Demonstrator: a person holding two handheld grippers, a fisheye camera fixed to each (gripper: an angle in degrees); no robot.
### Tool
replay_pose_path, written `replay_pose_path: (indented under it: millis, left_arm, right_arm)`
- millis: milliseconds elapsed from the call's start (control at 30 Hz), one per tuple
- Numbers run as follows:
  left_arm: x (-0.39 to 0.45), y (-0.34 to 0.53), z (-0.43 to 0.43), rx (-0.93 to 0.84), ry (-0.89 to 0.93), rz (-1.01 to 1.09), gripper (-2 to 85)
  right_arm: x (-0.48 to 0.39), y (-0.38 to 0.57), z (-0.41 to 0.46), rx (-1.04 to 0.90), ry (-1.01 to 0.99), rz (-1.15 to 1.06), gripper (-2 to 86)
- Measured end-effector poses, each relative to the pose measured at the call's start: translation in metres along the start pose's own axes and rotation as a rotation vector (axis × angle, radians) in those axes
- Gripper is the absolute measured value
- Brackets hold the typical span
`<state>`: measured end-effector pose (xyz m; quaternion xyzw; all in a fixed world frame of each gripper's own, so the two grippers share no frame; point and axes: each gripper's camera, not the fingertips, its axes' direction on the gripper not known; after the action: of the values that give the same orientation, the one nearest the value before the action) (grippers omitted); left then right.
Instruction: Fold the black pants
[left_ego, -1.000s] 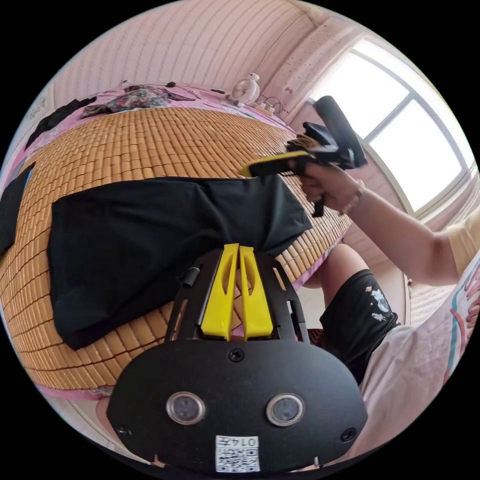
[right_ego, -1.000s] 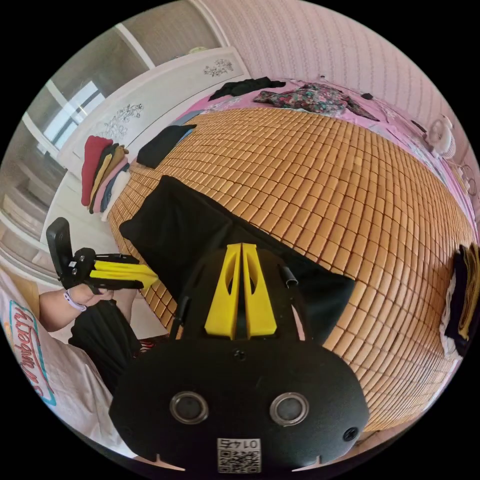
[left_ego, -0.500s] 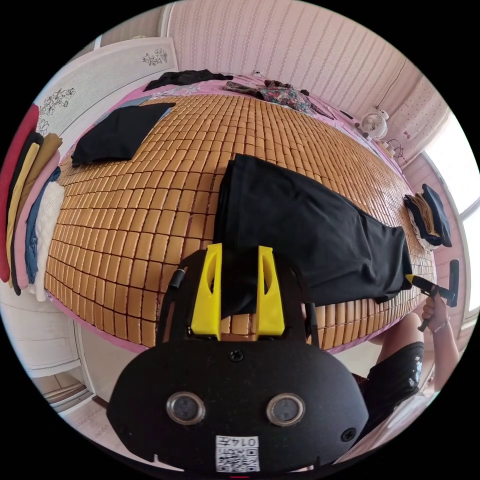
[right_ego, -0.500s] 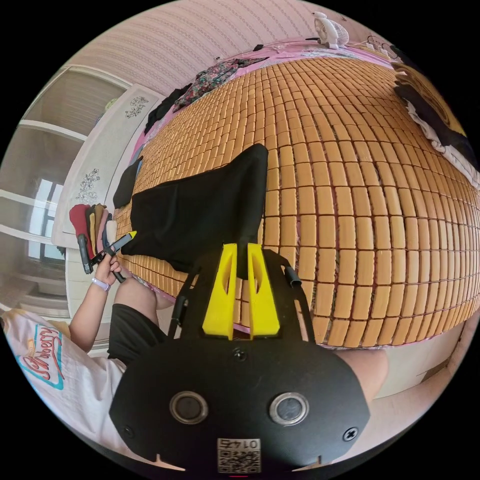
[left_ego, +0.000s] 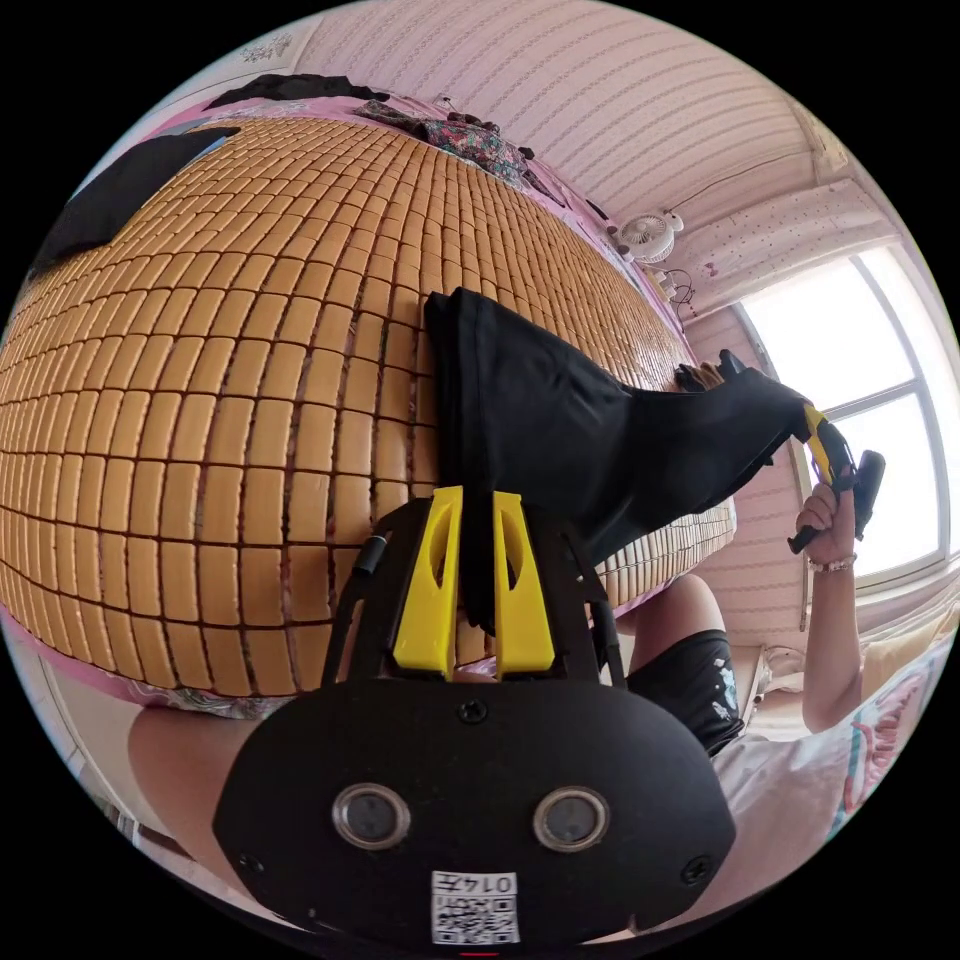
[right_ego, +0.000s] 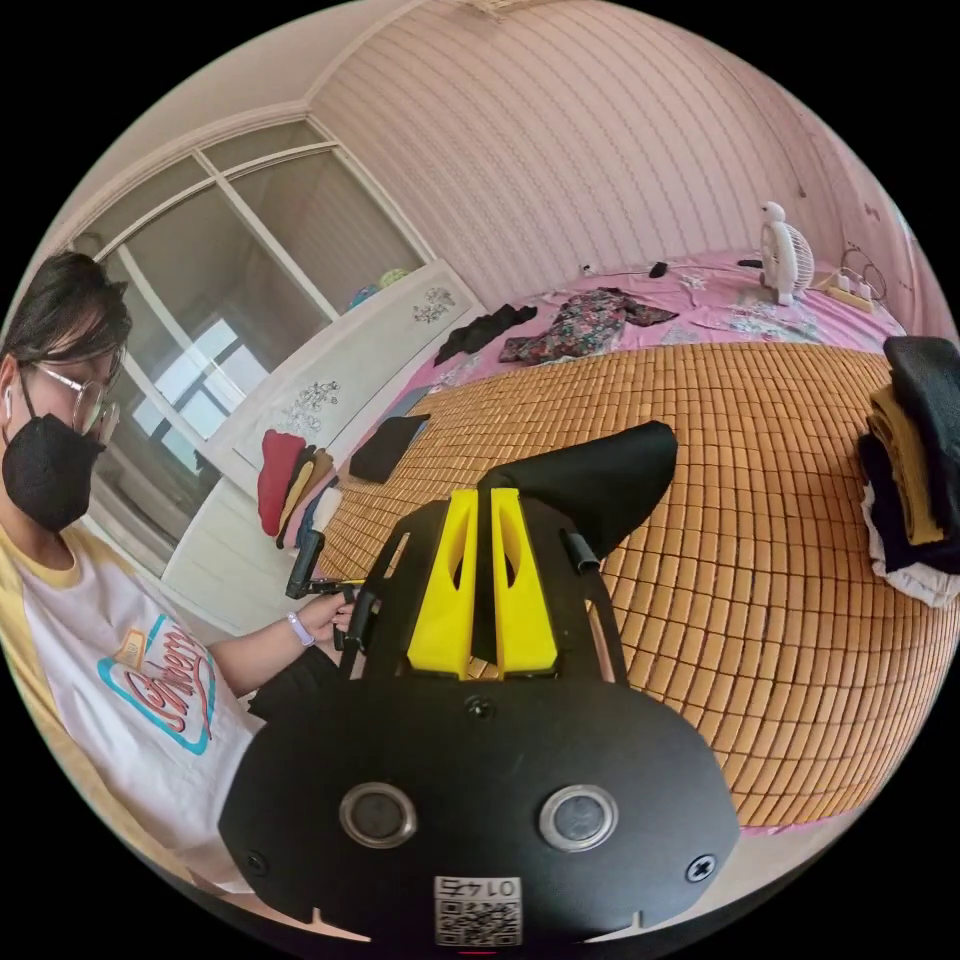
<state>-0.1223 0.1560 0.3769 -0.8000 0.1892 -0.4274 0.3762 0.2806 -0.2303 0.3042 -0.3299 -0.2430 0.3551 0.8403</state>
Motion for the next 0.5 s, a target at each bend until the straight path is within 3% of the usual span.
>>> replay_pose_path:
  millis: [133,200,367,500]
  left_arm:
    - [-0.003,0.004,-0.003,0.026,0.04,-0.029,4.7]
    - [-0.007,0.004,-0.009,0.022,0.043,-0.018,4.6]
    - [-0.018,0.007,-0.038,0.042,-0.071,0.007,4.5]
    - [-0.013,0.005,-0.04,0.068,-0.056,0.024,4.4]
  right_arm:
    - [-0.074,-0.001,0.082,-0.156,-0.141,-0.224,2.5]
    - [-0.098,0.021,0.146,-0.348,-0.132,-0.319,3.3]
    - [-0.089,0.058,0.175,-0.456,-0.163,-0.22,4.9]
    - [-0.084,0.071,0.167,-0.453,-0.026,-0.208,5.6]
